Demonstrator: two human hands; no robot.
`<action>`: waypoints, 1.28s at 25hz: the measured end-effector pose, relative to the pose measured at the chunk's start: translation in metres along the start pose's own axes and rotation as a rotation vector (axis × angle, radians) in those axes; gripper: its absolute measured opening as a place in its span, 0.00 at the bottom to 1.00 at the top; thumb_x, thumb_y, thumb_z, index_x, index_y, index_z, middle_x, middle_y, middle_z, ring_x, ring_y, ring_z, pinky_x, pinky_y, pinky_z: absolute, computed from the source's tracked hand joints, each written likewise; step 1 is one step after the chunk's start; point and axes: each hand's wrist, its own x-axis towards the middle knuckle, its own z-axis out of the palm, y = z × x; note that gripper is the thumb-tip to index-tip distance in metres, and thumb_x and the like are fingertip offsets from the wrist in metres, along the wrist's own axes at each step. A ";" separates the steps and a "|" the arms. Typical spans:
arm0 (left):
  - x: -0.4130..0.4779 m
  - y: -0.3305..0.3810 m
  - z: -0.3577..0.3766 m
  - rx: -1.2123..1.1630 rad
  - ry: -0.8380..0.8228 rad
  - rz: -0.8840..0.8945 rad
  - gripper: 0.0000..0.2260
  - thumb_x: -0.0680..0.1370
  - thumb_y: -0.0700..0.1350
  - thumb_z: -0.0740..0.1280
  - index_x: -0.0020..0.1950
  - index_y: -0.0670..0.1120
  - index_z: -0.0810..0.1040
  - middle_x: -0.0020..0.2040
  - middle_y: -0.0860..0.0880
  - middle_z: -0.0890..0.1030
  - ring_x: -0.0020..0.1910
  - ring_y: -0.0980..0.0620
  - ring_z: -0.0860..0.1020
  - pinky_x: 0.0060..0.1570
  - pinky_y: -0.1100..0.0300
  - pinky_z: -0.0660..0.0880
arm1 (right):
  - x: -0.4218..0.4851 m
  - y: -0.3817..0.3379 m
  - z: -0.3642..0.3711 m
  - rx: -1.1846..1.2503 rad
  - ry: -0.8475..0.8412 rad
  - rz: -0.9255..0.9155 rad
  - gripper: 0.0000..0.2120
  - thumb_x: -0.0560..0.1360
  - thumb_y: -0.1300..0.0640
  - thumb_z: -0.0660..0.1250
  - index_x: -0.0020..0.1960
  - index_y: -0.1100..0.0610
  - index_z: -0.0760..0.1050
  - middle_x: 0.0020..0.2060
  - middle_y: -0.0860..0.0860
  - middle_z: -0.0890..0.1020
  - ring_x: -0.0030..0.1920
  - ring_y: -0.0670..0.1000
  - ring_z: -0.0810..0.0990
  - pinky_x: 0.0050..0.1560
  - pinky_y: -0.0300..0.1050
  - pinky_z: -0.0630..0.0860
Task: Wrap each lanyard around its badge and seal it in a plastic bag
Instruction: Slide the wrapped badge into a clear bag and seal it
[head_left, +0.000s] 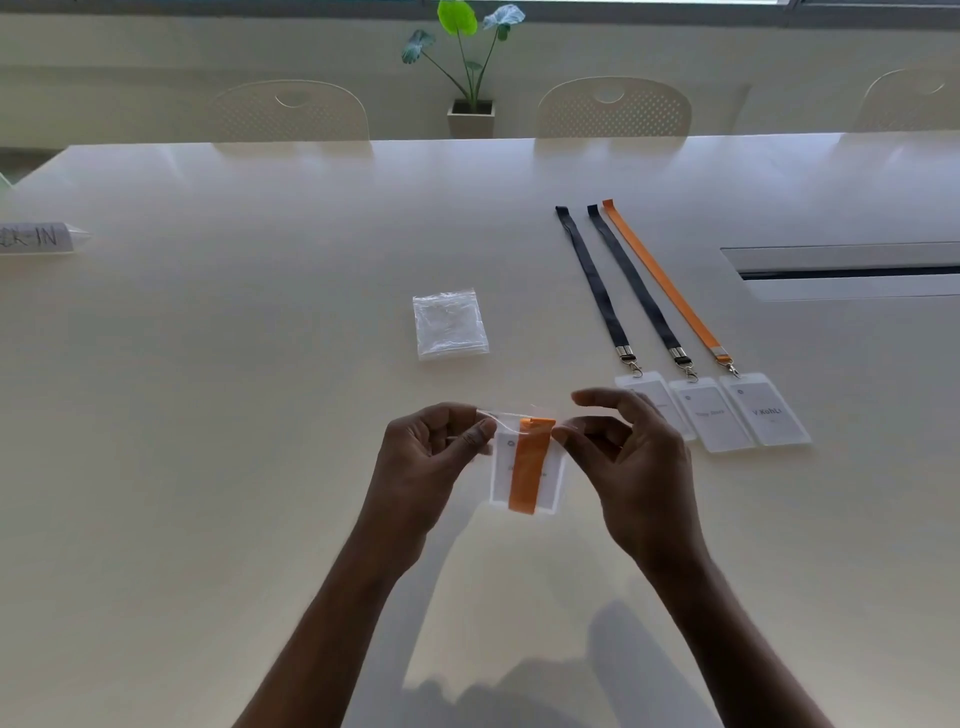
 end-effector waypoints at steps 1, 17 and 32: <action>0.000 0.001 0.000 -0.028 -0.014 0.004 0.08 0.75 0.49 0.77 0.52 0.49 0.88 0.48 0.45 0.89 0.46 0.48 0.87 0.47 0.62 0.81 | 0.002 0.000 -0.002 0.015 -0.006 0.024 0.14 0.73 0.59 0.78 0.57 0.51 0.81 0.50 0.49 0.86 0.48 0.41 0.88 0.50 0.31 0.81; -0.001 -0.002 -0.001 -0.099 0.086 -0.054 0.12 0.68 0.48 0.79 0.48 0.43 0.88 0.46 0.40 0.88 0.44 0.48 0.84 0.46 0.56 0.80 | 0.007 0.014 -0.012 0.120 -0.192 0.231 0.06 0.79 0.64 0.73 0.48 0.54 0.85 0.42 0.52 0.88 0.45 0.51 0.87 0.52 0.43 0.84; -0.003 -0.011 -0.010 -0.090 0.029 -0.083 0.13 0.70 0.48 0.80 0.50 0.43 0.88 0.48 0.43 0.89 0.48 0.51 0.87 0.47 0.64 0.81 | 0.014 0.012 -0.010 0.022 -0.217 0.251 0.07 0.81 0.64 0.70 0.45 0.57 0.83 0.37 0.53 0.85 0.39 0.47 0.84 0.46 0.45 0.84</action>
